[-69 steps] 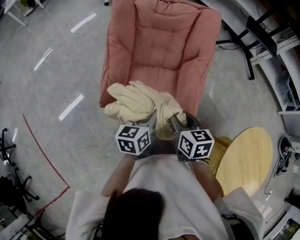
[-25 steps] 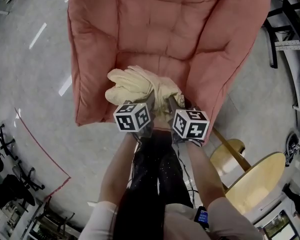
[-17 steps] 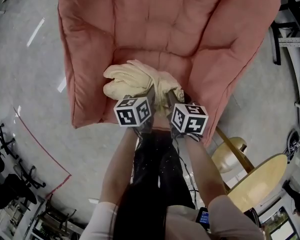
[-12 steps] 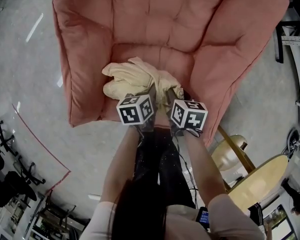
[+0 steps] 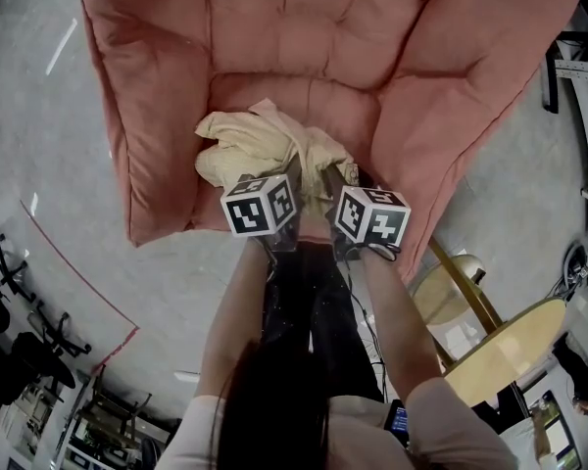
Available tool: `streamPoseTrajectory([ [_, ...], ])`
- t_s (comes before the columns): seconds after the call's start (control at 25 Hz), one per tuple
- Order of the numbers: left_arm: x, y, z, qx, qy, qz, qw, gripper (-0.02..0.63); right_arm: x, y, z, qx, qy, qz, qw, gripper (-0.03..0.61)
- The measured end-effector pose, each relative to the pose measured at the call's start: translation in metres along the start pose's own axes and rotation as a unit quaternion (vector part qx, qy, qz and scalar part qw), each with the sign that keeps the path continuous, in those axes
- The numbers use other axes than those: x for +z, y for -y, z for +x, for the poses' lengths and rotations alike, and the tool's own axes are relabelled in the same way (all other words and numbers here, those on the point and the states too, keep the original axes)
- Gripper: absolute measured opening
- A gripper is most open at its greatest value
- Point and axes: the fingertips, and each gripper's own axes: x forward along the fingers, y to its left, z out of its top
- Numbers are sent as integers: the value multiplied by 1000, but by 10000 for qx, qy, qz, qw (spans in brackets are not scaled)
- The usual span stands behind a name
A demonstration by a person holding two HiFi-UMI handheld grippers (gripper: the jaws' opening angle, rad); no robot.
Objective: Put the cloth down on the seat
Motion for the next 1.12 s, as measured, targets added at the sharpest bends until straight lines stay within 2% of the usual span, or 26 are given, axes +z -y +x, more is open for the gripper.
streamPoseTrajectory([
  [0.2, 1, -1, -12, 139, -87, -76, 9998, 236, 0, -1, -11, -80, -44, 2, 10000, 206],
  [0.36, 10, 2, -30, 244, 29, -175, 9995, 282, 10, -1, -26, -166, 10, -51, 9998, 284],
  [0.56, 11, 9, -51, 351, 63, -200, 9992, 319, 22, -9, -50, -160, 112, -249, 9995, 321],
  [0.72, 9, 25, -65, 362, 69, -72, 9993, 319, 33, -27, -67, -56, 249, -466, 9986, 328],
  [0.96, 26, 50, -99, 257, 305, 194, 9990, 319, 47, -47, -104, 82, 545, -476, 9973, 328],
  [1.12, 37, 73, -138, -25, 487, 280, 9984, 319, 53, -67, -137, 196, 806, -498, 9953, 328],
])
